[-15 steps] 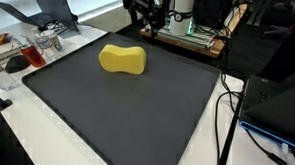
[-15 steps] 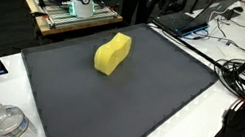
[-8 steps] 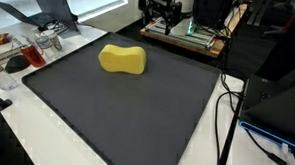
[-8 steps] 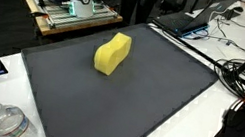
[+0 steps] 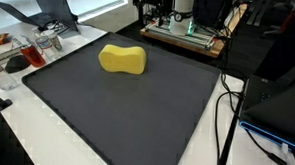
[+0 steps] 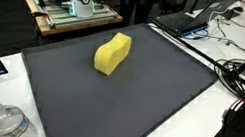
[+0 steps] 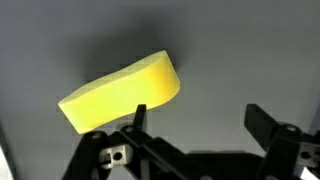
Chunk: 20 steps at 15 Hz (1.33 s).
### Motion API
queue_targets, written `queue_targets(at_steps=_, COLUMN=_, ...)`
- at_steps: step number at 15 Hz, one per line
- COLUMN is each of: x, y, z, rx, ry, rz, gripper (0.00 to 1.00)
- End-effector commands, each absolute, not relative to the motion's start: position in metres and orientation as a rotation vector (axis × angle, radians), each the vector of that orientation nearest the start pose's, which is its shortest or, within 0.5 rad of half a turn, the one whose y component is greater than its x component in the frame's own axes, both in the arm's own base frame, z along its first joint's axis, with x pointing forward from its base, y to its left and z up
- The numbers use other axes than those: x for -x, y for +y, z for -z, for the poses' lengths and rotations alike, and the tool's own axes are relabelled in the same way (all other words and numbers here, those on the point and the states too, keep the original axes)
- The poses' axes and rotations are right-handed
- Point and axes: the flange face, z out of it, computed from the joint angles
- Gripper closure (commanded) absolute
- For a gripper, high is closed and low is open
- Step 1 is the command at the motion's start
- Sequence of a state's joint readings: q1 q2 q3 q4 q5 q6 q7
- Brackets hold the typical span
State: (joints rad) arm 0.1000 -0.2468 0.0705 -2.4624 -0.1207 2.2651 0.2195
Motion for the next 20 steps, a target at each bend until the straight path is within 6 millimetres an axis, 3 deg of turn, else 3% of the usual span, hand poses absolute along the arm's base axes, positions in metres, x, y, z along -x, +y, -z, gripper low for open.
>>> queue_targets(at_steps=1, x=-0.425, y=0.035, z=-0.38, rx=3.139, ry=-0.029, rz=0.15, gripper=0.0)
queue_targets(at_steps=3, x=-0.423, y=0.009, z=-0.363, rx=3.067, ry=0.065, rz=0.087, gripper=0.0)
queue_targets(at_steps=4, x=-0.431, y=0.028, z=-0.373, rx=3.133, ry=0.019, rz=0.094, gripper=0.0)
queue_targets(at_steps=6, x=-0.427, y=0.009, z=-0.363, rx=3.098, ry=0.057, rz=0.066, gripper=0.0)
queue_targets(at_steps=10, x=-0.43, y=0.002, z=-0.357, rx=3.067, ry=0.091, rz=0.054, gripper=0.0)
queue_targets(at_steps=16, x=-0.445, y=-0.022, z=-0.319, rx=2.955, ry=0.261, rz=0.146, gripper=0.0)
queue_targets(at_steps=20, x=-0.445, y=-0.036, z=-0.284, rx=2.919, ry=0.405, rz=0.094, gripper=0.0)
